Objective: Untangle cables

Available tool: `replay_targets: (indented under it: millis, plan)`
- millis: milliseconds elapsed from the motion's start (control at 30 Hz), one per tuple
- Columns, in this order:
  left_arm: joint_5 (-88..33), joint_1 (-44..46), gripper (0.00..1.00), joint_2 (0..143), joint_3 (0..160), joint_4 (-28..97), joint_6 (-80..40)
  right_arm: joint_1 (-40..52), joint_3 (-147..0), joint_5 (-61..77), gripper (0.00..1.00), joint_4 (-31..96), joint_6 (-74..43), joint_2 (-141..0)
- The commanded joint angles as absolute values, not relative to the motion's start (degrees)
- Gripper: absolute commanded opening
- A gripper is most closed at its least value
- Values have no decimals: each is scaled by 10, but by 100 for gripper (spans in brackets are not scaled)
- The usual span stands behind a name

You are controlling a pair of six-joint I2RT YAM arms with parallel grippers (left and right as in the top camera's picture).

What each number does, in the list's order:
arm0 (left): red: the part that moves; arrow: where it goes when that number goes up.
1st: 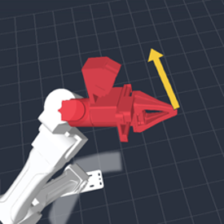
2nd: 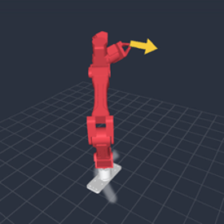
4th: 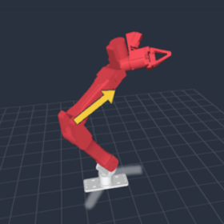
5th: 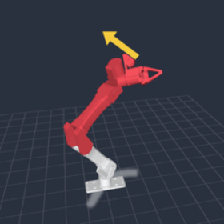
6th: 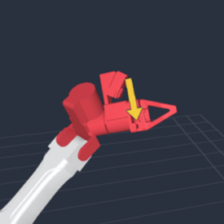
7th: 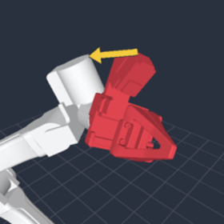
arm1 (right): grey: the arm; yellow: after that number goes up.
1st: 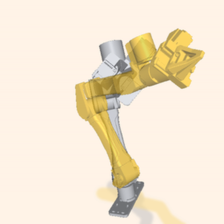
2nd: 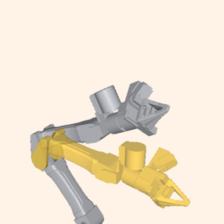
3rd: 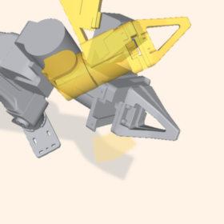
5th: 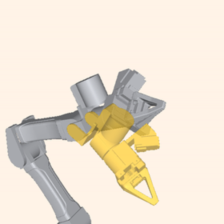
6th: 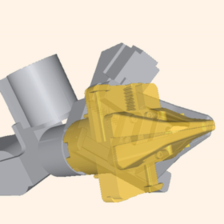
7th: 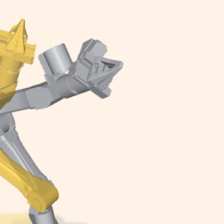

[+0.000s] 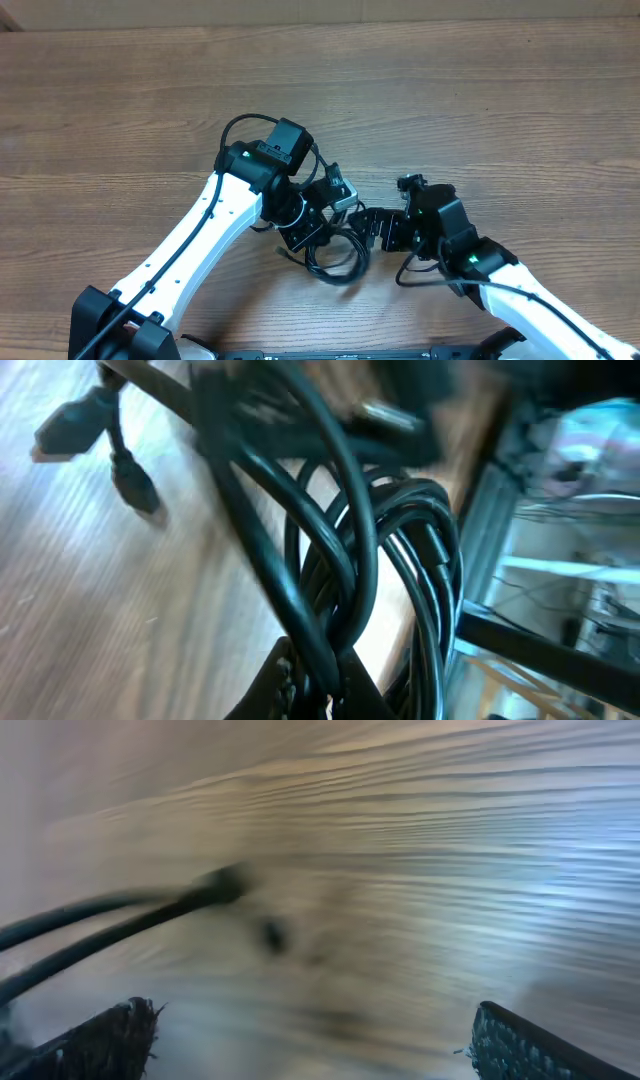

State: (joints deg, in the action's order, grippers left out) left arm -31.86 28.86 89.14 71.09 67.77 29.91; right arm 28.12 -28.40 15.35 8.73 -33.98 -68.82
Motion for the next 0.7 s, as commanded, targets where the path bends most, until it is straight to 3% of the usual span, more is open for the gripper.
replay_targets:
  millis: [0, 300, 667]
  plan:
    - [-410, 288, 4, 879, 723, 695, 360, 226, -294, 86, 100, 82, -360, -709]
    - [-371, 262, 4, 838, 723, 721, 368, 61, -294, 146, 100, 77, -359, -707]
    - [-323, 243, 4, 840, 723, 715, 356, 41, -294, 358, 100, 77, -310, -707]
